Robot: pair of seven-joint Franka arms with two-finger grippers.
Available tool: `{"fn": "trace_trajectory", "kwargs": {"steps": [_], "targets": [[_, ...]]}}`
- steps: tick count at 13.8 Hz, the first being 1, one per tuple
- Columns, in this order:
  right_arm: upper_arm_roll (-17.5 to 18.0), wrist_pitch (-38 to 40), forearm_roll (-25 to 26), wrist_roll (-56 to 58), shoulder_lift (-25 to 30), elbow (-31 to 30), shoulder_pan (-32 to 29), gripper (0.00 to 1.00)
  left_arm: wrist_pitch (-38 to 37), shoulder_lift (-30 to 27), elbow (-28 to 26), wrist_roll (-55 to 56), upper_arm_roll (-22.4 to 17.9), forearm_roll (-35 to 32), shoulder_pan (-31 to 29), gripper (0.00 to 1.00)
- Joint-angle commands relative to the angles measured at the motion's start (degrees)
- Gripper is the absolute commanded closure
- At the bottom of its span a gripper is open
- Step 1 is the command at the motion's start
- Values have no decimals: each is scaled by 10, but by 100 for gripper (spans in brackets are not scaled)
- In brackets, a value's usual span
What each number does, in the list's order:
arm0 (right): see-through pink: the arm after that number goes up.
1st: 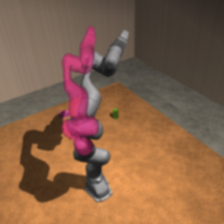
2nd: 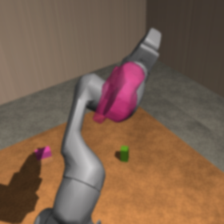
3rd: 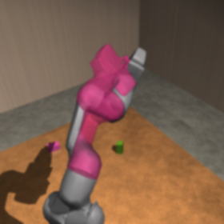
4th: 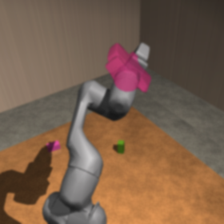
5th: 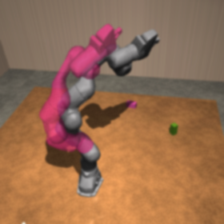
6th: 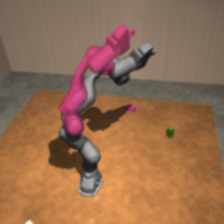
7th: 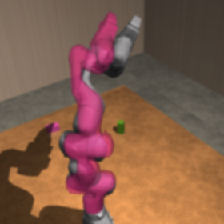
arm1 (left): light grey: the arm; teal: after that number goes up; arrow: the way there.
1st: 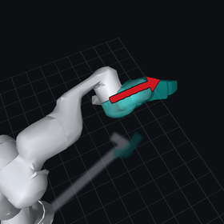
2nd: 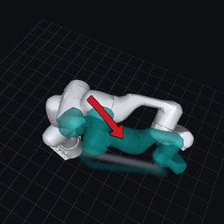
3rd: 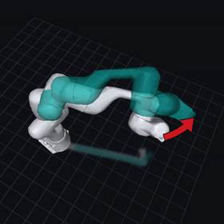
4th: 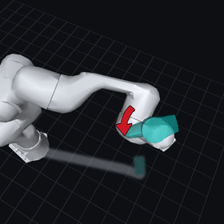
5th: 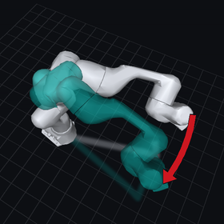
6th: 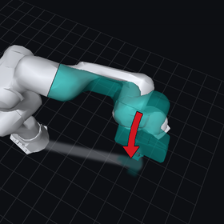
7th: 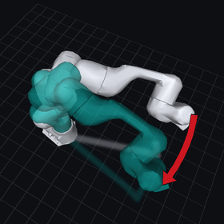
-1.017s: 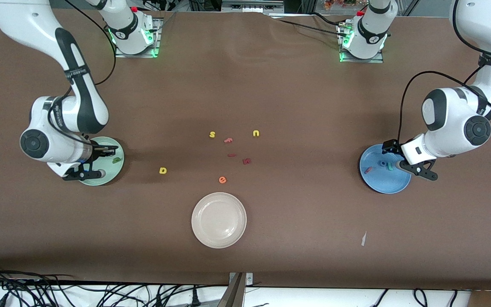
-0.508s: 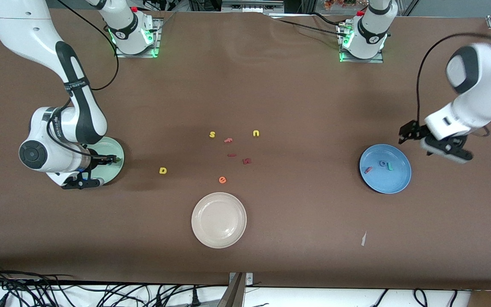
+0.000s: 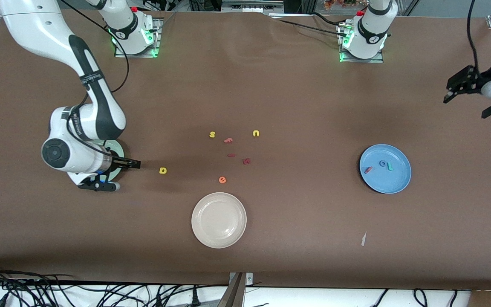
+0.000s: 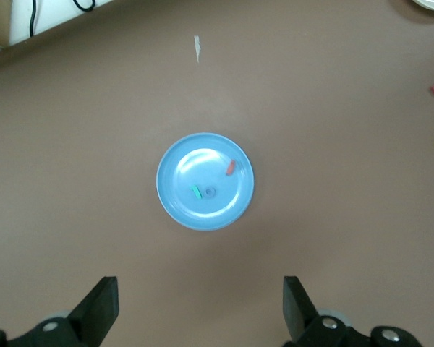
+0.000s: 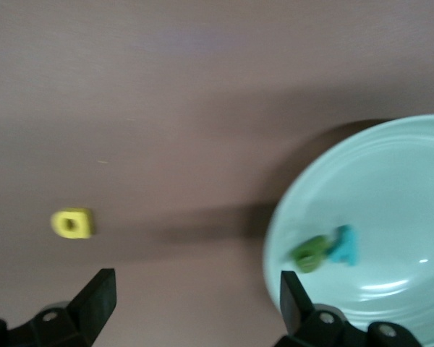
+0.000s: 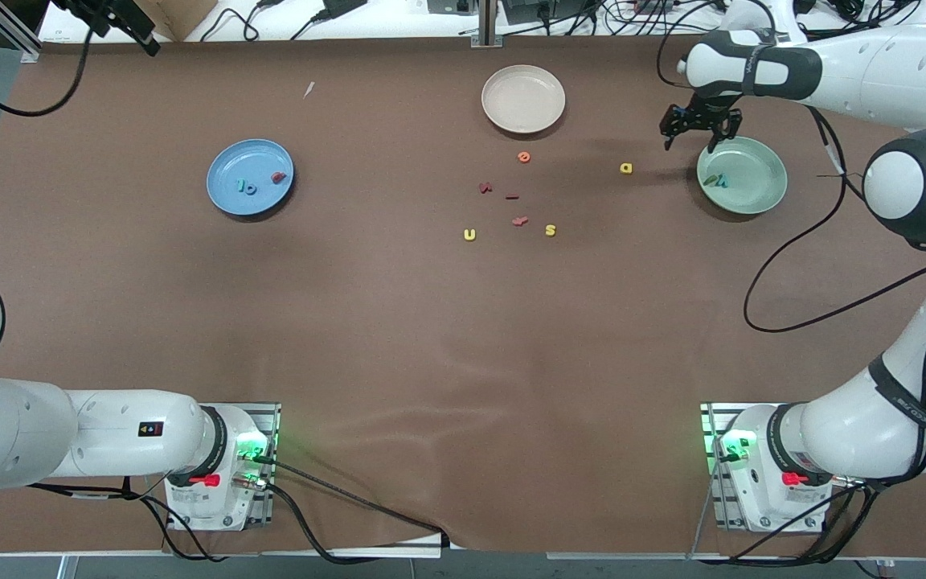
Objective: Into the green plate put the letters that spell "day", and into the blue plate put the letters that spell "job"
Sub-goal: 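Raise the left gripper to rest while the right gripper reaches the yellow a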
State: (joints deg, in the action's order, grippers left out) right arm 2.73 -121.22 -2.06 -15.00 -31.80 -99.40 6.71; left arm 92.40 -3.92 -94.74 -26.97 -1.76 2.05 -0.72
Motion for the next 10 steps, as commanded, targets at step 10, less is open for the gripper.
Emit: {"fn": "trace_trajectory", "kwargs": {"steps": [10], "targets": [[10,-111,-5,-135,-78,23,64,1,-105,26,49,204,-44,-15,82,0]]}}
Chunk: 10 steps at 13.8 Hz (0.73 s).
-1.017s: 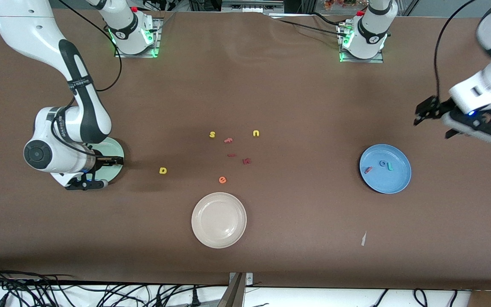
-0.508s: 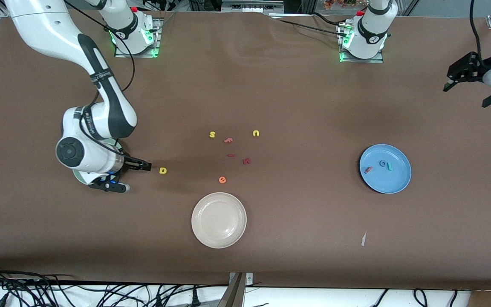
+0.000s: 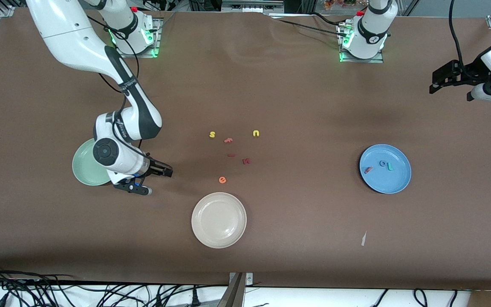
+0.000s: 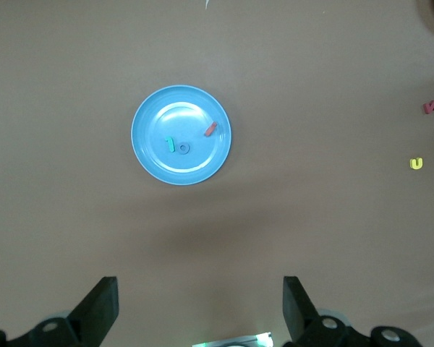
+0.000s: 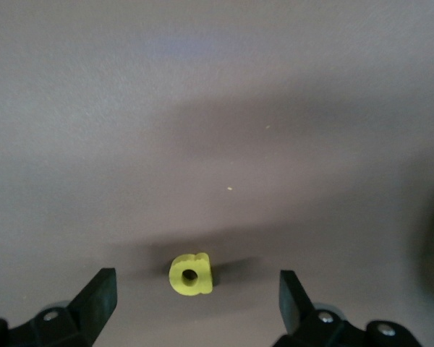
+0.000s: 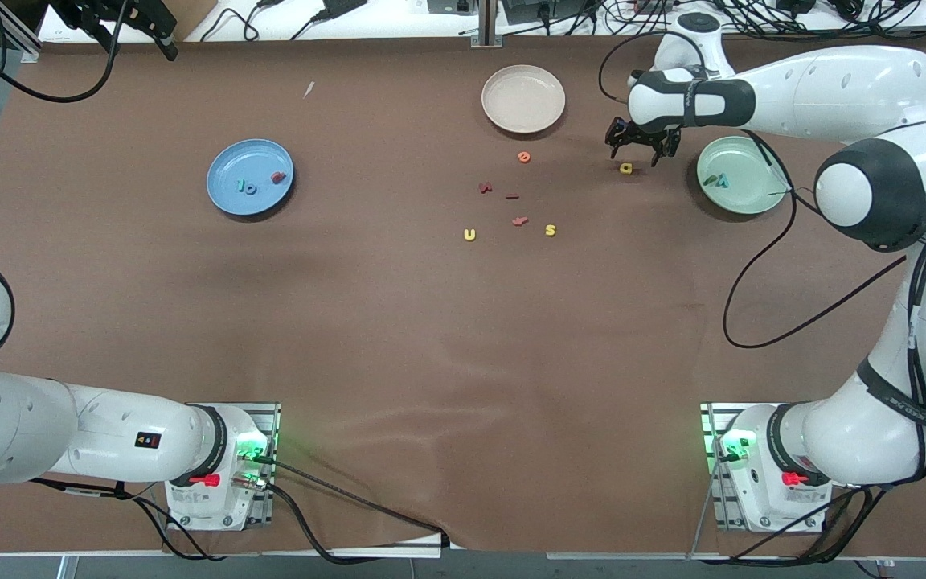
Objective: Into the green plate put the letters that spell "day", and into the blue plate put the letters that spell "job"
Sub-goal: 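Raise the left gripper to rest while the right gripper reaches the yellow a, then grasp the yellow a with the right gripper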
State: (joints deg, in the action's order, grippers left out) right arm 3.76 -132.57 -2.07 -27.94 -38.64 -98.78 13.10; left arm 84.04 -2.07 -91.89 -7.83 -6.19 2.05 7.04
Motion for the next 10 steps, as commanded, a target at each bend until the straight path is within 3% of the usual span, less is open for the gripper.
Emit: {"fn": "trace_trajectory", "kwargs": {"steps": [1,8,10], "targets": [[0,0,-3,-5,-10,17,0,1,-29,8,21,12,0,-15,5,0],[0,-15,-2,-4,-21,17,1,37,-27,8,22,12,0,-16,7,0],[0,-15,-4,-5,-22,17,3,58,-27,8,22,12,-2,-15,3,0]]}}
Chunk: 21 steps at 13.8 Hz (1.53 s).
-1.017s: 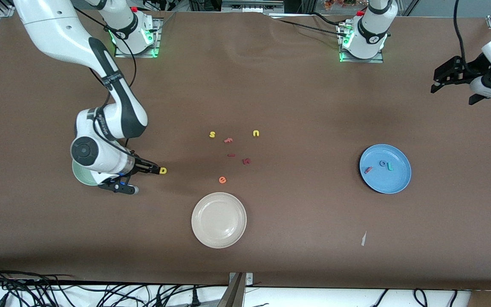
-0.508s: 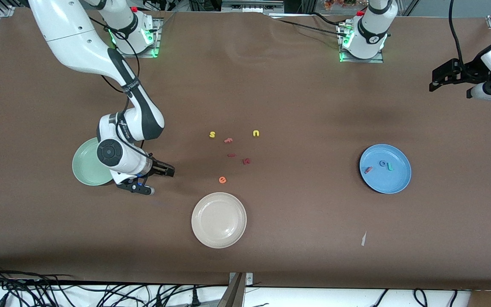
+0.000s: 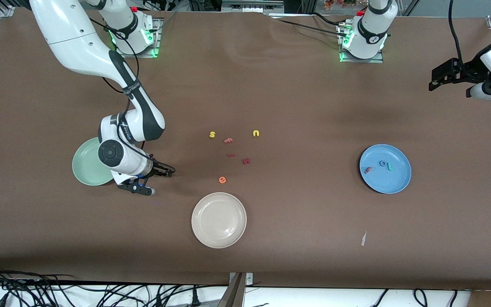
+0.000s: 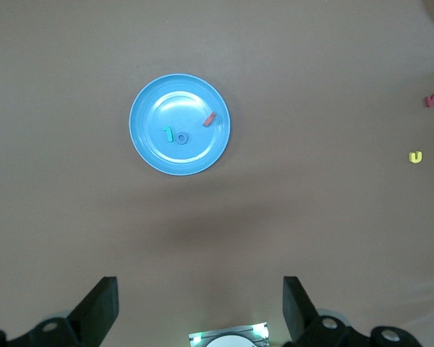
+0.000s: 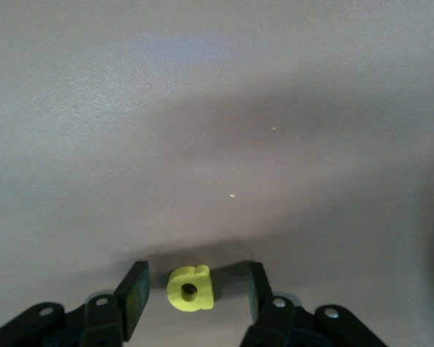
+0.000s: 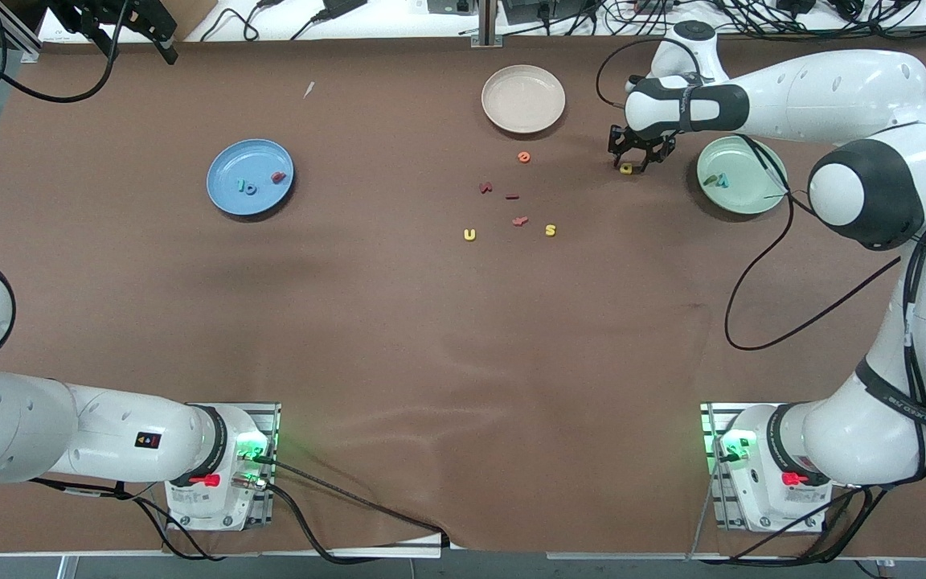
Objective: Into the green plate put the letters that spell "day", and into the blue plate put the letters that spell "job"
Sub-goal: 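Grasp the yellow a with the right gripper, then lower the yellow a onto the green plate and open the right gripper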
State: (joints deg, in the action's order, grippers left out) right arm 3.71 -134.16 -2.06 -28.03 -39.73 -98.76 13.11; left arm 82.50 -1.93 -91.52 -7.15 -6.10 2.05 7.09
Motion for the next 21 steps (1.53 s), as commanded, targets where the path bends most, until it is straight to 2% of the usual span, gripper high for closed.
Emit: {"fn": "trace_trajectory", "kwargs": {"steps": [1,2,5,8,10,12,15,18,21], "targets": [[1,0,-4,-4,-11,17,2,71,-11,7,18,6,-1,-16,4,0],[1,0,-5,-4,-12,17,2,76,-11,7,18,7,1,-17,9,0],[1,1,-5,-4,-13,16,3,85,-10,7,19,18,3,-17,11,0],[1,16,-5,7,-6,26,1,87,-9,9,21,18,3,-18,11,0],[-4,89,-1,20,-2,58,-5,88,-9,9,21,19,4,-17,11,0],[-12,132,4,73,18,66,-12,88,-1,14,24,19,4,-12,14,0],[-60,170,6,173,50,46,-12,88,7,53,82,18,2,-9,14,0],[-114,162,7,278,88,-2,-12,88,6,59,91,19,2,-10,12,0],[-153,62,6,339,118,-105,-12,88,6,59,90,18,2,-10,11,0]]}}
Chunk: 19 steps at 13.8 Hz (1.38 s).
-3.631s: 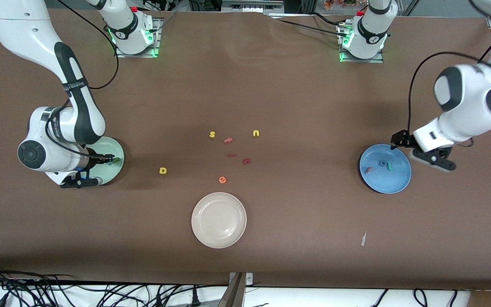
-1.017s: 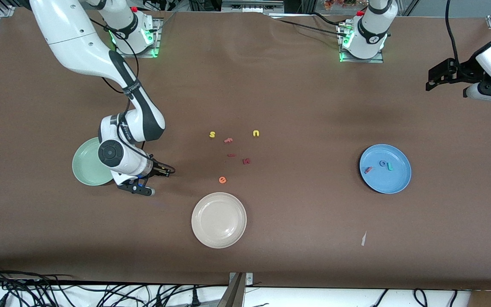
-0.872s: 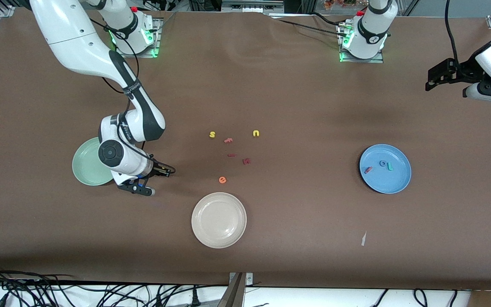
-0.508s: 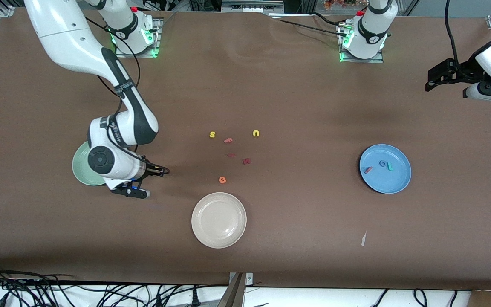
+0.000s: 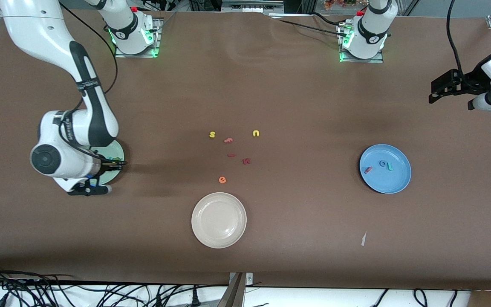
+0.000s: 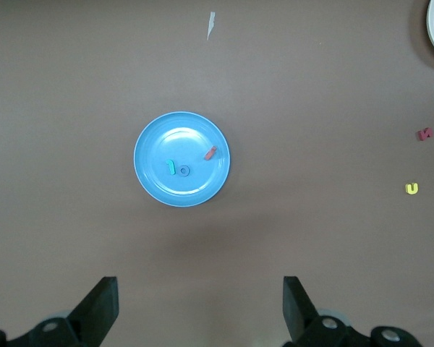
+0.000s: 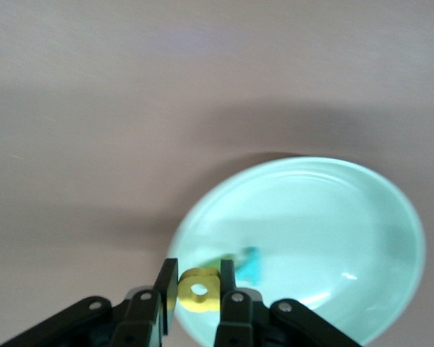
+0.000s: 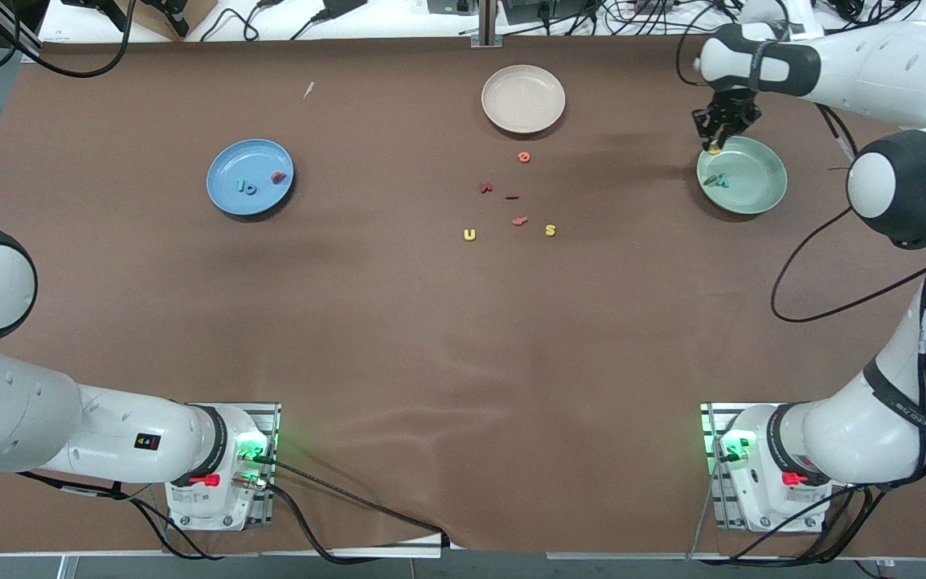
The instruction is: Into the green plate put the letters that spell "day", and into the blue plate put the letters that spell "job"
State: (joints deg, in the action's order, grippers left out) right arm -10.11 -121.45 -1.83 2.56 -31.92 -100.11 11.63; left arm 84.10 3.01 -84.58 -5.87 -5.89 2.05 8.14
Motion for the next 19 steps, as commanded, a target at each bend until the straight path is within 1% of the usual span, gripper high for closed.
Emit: {"fn": "trace_trajectory", "kwargs": {"steps": [1,2,3,4,6,9,12,14,15,16,19], "targets": [[-19,-80,3,35,39,-106,2,72,-11,9,21,5,0,-10,0,0],[-19,-75,2,35,37,-105,2,32,-11,9,21,5,0,-10,0,0],[-20,-71,1,34,39,-101,2,0,-11,9,21,5,-1,-10,0,0],[-20,-60,0,35,41,-88,3,0,-11,9,21,5,0,-10,0,0],[-19,21,-1,32,44,-36,3,0,-11,9,20,5,0,-10,0,0],[-14,167,-5,26,44,53,9,0,-12,9,20,5,0,-10,-1,0],[-12,277,-5,25,54,111,12,0,-12,9,20,5,0,-10,0,0],[-13,355,-7,30,63,160,13,0,-12,9,20,5,0,-10,0,0],[-12,369,-7,31,73,169,17,0,-12,9,20,5,0,-10,-1,0],[2,368,-6,28,106,166,10,0,-12,9,20,5,0,-10,-2,0],[65,371,3,30,177,151,-27,0,-12,9,19,5,0,-10,-2,0]]}}
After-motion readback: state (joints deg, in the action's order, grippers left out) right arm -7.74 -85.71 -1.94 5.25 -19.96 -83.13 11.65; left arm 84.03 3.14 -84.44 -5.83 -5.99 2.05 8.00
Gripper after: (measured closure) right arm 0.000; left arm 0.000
